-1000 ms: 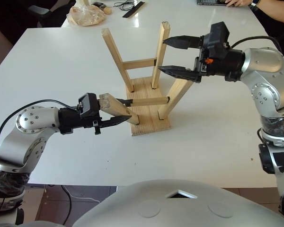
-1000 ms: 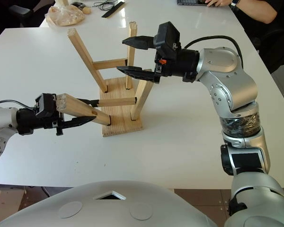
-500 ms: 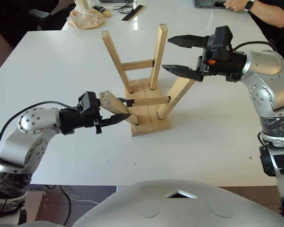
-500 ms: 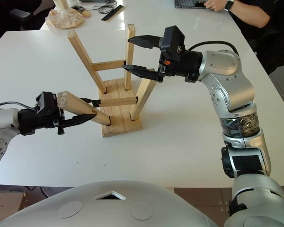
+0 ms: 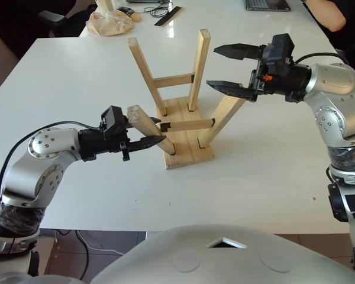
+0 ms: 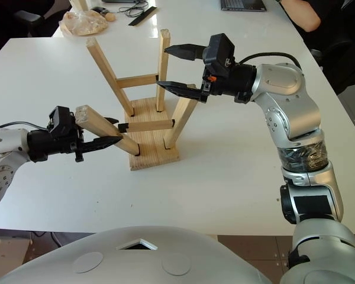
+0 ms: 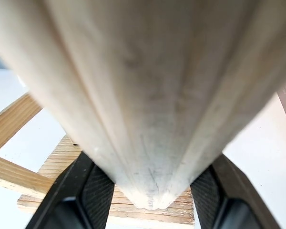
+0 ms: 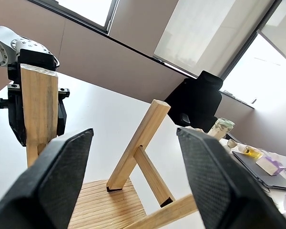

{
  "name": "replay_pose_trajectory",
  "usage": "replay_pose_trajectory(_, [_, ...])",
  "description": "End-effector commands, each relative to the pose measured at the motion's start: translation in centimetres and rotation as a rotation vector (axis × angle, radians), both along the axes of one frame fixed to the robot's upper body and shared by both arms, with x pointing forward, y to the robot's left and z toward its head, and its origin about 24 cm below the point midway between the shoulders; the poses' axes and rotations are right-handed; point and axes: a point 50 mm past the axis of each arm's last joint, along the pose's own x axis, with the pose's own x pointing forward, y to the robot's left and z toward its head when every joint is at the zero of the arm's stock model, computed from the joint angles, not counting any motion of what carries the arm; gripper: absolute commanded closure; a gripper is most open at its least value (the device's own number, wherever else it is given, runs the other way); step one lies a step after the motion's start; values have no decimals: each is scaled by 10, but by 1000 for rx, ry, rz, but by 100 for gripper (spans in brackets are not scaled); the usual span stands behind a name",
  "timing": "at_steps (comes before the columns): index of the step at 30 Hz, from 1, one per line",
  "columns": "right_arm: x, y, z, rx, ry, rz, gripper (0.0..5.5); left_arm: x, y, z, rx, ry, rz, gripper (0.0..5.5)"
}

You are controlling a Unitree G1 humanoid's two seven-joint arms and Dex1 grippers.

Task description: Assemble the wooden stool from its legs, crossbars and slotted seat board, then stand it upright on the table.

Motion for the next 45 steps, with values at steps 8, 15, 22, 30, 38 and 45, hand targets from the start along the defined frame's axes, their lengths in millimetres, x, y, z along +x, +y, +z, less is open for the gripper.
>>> replay_pose_trajectory(8, [-7, -3, -75, -221, 276, -20, 228, 4, 7, -52, 127, 295, 85, 346])
replay_pose_trajectory(15, [-6, -5, -77, -236, 275, -16, 228, 6, 11, -58, 82, 357, 125, 346])
replay_pose_trajectory(22, [-7, -3, -78, -241, 270, -4, 228, 6, 4, -58, 131, 325, 81, 346])
replay_pose_trajectory(30, [-6, 14, -71, -245, 239, 64, 228, 7, -20, -47, 117, 273, 7, 346])
replay_pose_trajectory(38, [-10, 3, -80, -288, 257, 62, 228, 14, -4, -48, 25, 373, 103, 346])
replay_pose_trajectory(45, [-11, 2, -81, -296, 256, 63, 228, 13, -6, -50, 82, 342, 88, 345])
